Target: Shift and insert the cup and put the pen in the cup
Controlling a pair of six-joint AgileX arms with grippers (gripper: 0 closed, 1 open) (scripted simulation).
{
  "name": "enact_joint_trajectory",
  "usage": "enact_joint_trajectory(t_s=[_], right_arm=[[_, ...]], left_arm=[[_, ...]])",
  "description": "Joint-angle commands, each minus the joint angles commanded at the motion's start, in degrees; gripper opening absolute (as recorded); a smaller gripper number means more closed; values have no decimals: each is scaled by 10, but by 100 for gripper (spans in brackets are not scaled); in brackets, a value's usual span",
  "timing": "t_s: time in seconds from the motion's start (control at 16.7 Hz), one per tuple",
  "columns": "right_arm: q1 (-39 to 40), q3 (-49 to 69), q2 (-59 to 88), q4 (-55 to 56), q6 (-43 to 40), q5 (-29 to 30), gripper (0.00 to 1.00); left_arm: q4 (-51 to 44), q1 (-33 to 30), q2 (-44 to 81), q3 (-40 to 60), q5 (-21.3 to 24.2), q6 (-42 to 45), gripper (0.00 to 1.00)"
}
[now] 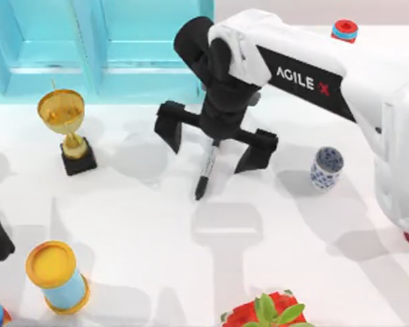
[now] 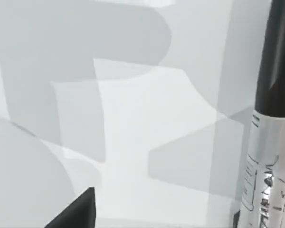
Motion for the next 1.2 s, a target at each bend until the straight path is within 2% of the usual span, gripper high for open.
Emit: enact_joint_trajectory(t_s=[0.3,1.08,1.2], right_arm=[[2,-11,6,13,2,0,100],[2,-11,6,13,2,0,2],[2,-11,6,13,2,0,0]], left_arm=[[0,0,0,0,0,0,100],[0,0,0,0,0,0,100],[0,0,0,0,0,0,100]])
